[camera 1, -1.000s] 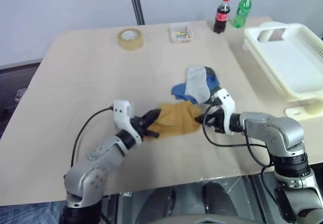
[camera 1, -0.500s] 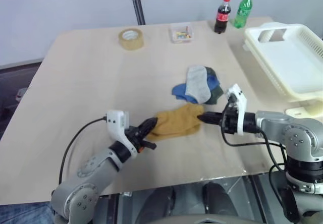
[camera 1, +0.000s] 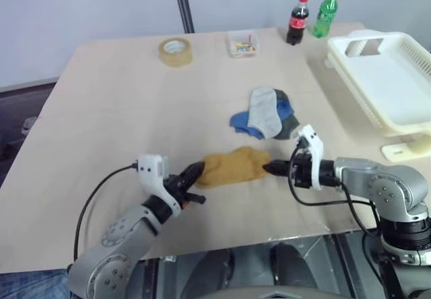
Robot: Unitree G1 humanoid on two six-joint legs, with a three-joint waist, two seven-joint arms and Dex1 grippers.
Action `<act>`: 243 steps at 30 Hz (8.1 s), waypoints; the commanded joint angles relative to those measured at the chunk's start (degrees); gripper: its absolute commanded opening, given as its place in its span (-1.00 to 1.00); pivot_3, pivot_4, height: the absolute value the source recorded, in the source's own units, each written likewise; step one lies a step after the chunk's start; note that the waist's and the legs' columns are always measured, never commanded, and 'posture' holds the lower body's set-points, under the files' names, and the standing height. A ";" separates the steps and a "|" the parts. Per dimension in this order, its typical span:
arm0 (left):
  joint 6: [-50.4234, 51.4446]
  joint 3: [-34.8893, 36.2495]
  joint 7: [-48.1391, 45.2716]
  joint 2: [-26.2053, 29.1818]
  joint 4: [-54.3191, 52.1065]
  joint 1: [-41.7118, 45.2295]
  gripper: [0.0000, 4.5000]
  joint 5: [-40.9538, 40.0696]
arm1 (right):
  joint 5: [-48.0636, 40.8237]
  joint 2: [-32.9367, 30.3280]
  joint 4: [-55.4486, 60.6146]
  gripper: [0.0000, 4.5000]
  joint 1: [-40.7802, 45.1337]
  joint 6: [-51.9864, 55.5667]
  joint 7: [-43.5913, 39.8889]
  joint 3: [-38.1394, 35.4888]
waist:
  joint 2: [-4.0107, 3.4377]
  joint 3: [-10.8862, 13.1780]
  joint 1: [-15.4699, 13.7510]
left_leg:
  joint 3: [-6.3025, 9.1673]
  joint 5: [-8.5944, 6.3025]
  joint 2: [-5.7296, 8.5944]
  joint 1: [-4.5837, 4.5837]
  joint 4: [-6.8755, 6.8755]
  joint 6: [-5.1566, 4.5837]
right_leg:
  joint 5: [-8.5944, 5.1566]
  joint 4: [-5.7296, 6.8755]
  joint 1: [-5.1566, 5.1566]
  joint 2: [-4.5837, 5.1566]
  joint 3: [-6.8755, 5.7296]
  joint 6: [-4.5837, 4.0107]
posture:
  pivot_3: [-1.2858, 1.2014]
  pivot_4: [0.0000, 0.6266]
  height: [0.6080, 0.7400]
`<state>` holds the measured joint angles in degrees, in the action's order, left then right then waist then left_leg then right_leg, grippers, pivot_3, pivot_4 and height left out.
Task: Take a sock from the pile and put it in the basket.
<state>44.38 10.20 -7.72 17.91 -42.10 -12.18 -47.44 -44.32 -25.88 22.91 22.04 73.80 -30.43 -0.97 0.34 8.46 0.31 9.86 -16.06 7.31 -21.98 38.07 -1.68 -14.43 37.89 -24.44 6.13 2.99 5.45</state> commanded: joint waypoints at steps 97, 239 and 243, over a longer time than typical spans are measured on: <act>12.72 4.49 -2.87 0.44 21.57 9.92 0.65 -23.23 | 38.92 2.68 -19.34 0.04 4.65 -59.92 -19.78 22.02 | 0.05 0.00 -1.13 | 0.17 0.00 0.00 0.32 0.14 0.03 | 0.00 0.00 0.41 -0.03 -0.19 0.01 | 0.03 -0.52 1.00; -13.60 -7.94 -27.53 9.25 6.92 11.64 0.68 8.95 | 8.92 -8.56 -13.12 -0.99 5.24 -8.16 -17.72 2.93 | 0.09 0.08 -0.82 | 0.17 -0.09 0.01 0.15 -0.01 -0.07 | 0.01 -0.30 0.34 0.03 -0.18 0.01 | 0.03 -0.52 1.00; -19.26 -9.22 -30.39 11.30 7.01 11.79 0.68 13.89 | 7.45 -12.12 -13.92 -0.99 6.58 -7.44 -19.98 1.38 | 0.09 0.12 -1.07 | 0.15 -0.09 0.00 0.12 -0.05 -0.07 | 0.01 -0.36 0.33 0.04 -0.18 0.01 | 0.03 -0.52 1.00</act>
<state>28.77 1.39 -36.38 28.44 -32.95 -0.64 -35.51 -34.79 -36.52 8.44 26.42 66.03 -48.57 3.29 0.44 8.58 -0.75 10.02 -16.15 7.32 -21.87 38.02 -1.76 -14.42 37.50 -24.11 6.17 2.80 5.46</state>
